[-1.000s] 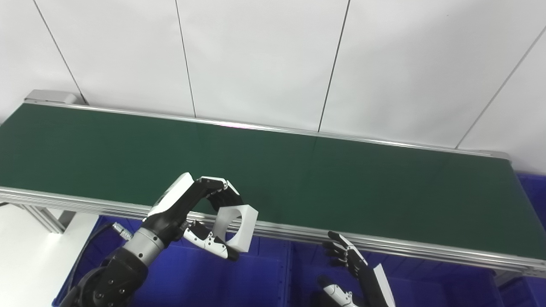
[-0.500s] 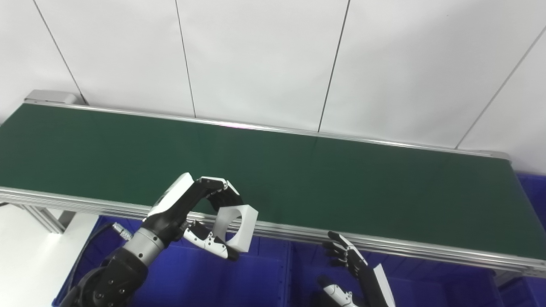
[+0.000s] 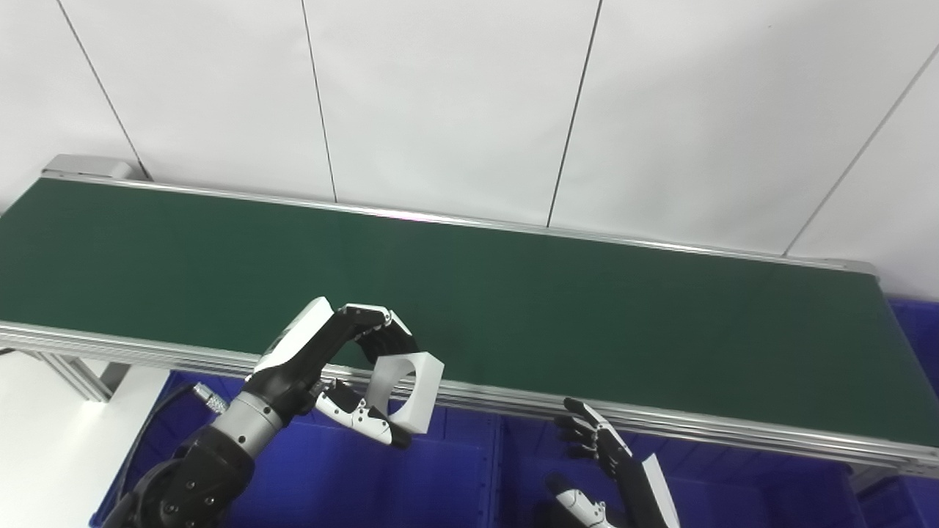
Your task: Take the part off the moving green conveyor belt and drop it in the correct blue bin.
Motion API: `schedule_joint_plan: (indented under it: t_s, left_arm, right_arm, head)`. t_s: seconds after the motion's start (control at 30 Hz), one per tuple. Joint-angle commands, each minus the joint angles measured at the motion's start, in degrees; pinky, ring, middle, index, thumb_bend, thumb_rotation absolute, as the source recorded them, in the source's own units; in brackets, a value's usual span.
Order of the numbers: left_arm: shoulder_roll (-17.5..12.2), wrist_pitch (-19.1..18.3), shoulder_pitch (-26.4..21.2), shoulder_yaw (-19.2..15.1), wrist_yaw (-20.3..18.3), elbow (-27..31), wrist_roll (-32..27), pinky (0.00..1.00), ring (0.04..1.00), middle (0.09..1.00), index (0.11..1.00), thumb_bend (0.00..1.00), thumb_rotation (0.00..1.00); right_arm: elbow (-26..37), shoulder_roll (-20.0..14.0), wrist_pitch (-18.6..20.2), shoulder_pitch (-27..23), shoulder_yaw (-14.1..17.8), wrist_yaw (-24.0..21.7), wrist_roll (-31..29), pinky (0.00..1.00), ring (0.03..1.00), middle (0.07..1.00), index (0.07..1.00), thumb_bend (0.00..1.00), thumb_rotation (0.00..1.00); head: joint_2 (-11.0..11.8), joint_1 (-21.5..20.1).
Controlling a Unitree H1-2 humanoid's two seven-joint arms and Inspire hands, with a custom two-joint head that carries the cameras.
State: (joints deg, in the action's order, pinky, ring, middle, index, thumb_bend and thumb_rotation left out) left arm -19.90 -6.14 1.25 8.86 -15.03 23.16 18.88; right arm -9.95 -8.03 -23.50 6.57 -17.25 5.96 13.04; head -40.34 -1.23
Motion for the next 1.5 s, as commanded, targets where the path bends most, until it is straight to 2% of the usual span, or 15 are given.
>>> schedule_joint_plan:
  t_s: [0.0, 1.47]
  left_arm:
    - [-0.3, 2.1, -0.6, -0.4, 0.1, 1.2, -0.6, 0.48, 0.485, 0.514, 0.453, 0.50, 0.00]
    - [-0.3, 2.1, -0.6, -0.4, 0.1, 1.2, -0.6, 0.48, 0.485, 0.514, 0.453, 0.50, 0.00]
  right_arm:
    - [1.6, 0.4, -3.4, -0.2, 0.3, 0.0, 0.0, 0.68, 0.756, 0.790, 0.868, 0.62, 0.59]
    - [1.6, 0.4, -3.4, -0.2, 0.3, 0.0, 0.0, 0.68, 0.756, 0.790, 0.868, 0.62, 0.59]
  head:
    - [0.0, 0.0]
    - [0.0, 0.0]
